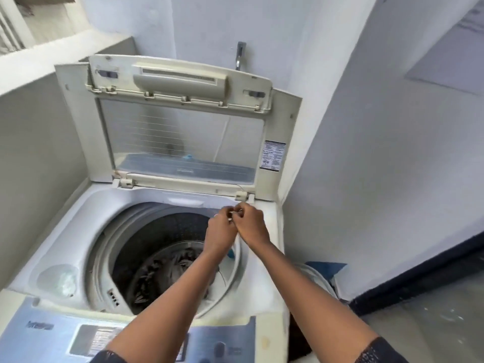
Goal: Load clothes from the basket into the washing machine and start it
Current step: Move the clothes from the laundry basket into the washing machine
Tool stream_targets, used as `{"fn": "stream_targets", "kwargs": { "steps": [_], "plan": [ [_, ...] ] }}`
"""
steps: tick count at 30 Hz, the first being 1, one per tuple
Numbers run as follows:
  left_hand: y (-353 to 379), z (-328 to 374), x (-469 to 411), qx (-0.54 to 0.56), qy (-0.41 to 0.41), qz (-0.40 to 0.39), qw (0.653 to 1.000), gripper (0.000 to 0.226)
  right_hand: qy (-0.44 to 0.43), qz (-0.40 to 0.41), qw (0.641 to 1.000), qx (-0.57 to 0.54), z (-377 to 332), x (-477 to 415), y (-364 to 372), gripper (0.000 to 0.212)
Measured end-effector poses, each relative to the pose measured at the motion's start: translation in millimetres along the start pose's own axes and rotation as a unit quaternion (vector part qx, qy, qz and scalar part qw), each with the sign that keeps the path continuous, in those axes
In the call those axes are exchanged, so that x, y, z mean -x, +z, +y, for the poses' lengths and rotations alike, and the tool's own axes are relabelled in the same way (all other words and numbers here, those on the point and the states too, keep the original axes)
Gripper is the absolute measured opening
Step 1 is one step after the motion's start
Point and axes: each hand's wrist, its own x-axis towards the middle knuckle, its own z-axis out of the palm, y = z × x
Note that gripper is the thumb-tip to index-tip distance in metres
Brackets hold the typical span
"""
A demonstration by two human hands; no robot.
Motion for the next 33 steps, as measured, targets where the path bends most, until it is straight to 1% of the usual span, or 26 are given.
{"fn": "stream_targets", "kwargs": {
  "steps": [3,5,8,10,13,16,20,22,25,28,33],
  "plan": [
    [49.8,43.4,17.7,0.031,0.031,-0.002,0.999,0.029,0.007,0.086,0.996,-0.034,34.8,18.9,-58.0,0.016],
    [89.8,69.9,34.2,0.053,0.043,-0.021,0.997,0.027,0.019,0.123,0.991,-0.047,66.7,32.7,-96.0,0.015],
    [147.9,92.0,57.3,0.072,0.043,-0.03,0.996,0.027,0.035,0.134,0.989,-0.051,114.8,44.4,-136.0,0.014],
    [193.5,88.4,68.2,0.059,0.008,-0.03,0.998,0.028,0.052,0.12,0.991,-0.038,154.9,47.3,-148.3,0.013],
    [255.4,56.5,82.6,0.029,-0.064,-0.056,0.996,0.027,0.102,0.071,0.992,-0.011,224.8,52.9,-145.4,0.013],
    [301.8,14.7,93.8,-0.019,-0.115,-0.079,0.99,0.026,0.152,0.023,0.988,0.001,295.4,60.6,-136.6,0.008],
    [342.7,-46.8,94.0,-0.064,-0.186,-0.083,0.977,0.036,0.257,-0.001,0.967,-0.006,380.8,67.5,-119.4,0.005],
    [360.6,-79.6,90.2,-0.075,-0.214,-0.086,0.97,0.037,0.296,-0.02,0.955,-0.006,423.2,68.9,-103.2,0.007],
    [383.4,-123.9,80.8,-0.11,-0.236,-0.096,0.961,0.039,0.318,-0.05,0.947,0.007,470.6,66.3,-78.5,0.008],
    [403.2,-158.2,73.8,-0.146,-0.254,-0.111,0.95,0.039,0.324,-0.099,0.94,0.026,506.2,60.4,-50.1,0.017],
    [434.3,-212.8,66.3,-0.174,-0.298,-0.153,0.926,0.045,0.297,-0.162,0.941,0.029,539.8,40.4,2.5,0.011]
  ]
}}
